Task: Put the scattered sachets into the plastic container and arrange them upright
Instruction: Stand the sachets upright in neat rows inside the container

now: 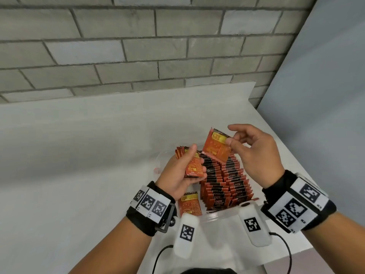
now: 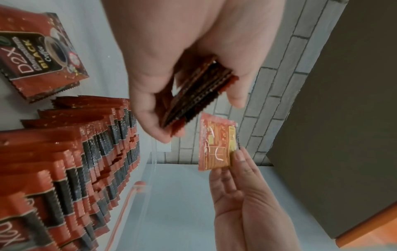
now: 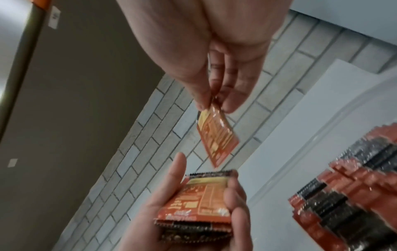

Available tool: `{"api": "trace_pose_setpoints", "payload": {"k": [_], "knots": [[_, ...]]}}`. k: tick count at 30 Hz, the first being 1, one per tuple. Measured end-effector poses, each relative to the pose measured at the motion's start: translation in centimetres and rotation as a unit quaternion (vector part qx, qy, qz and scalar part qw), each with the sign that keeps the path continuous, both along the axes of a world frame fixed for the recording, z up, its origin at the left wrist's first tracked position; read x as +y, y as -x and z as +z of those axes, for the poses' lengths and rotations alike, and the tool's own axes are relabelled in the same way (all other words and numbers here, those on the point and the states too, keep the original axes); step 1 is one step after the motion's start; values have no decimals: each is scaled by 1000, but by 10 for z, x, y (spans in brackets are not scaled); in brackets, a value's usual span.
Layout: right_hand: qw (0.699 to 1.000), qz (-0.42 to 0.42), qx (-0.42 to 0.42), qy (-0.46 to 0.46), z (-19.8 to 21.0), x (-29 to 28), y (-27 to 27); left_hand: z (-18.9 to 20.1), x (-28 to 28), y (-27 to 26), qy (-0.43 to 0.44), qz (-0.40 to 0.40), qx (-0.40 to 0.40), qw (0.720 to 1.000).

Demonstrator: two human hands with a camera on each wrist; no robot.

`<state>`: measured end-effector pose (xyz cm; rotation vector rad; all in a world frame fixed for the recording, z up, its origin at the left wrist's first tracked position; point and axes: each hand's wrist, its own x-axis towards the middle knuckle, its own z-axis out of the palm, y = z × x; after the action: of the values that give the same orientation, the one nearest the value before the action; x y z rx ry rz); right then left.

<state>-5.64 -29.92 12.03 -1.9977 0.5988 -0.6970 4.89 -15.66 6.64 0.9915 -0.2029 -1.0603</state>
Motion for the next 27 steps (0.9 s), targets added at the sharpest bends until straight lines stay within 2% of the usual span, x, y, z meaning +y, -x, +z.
{"api": "trace_pose_setpoints", "payload": {"k": [3,5,8,11,15,17,20,22,24,27], "knots": [[996,-2,-50,80,2,5,1,2,-1,1,14,26,36,999],[990,66,-44,120,-2,10,3,6,-2,2,52,30,65,996],[969,177,18,173,-15,13,6,9,-3,-1,102,31,79,991],[968,202,60,137,-15,11,9,8,-2,-4,91,40,29,995],[980,140,95,101,-5,6,7,7,0,-2,92,23,-13,995],[979,131,144,68,-3,1,3,6,0,-1,90,7,-34,995],[954,204,209,-67,-3,-7,1,3,-2,0,65,-4,-55,996],[939,238,224,-108,-5,-13,4,2,-1,-1,48,14,-47,998],[938,246,234,-75,-8,-18,11,2,3,-7,43,44,-27,998],[918,266,288,52,-14,-19,24,-2,13,-20,39,71,-2,997]]}}
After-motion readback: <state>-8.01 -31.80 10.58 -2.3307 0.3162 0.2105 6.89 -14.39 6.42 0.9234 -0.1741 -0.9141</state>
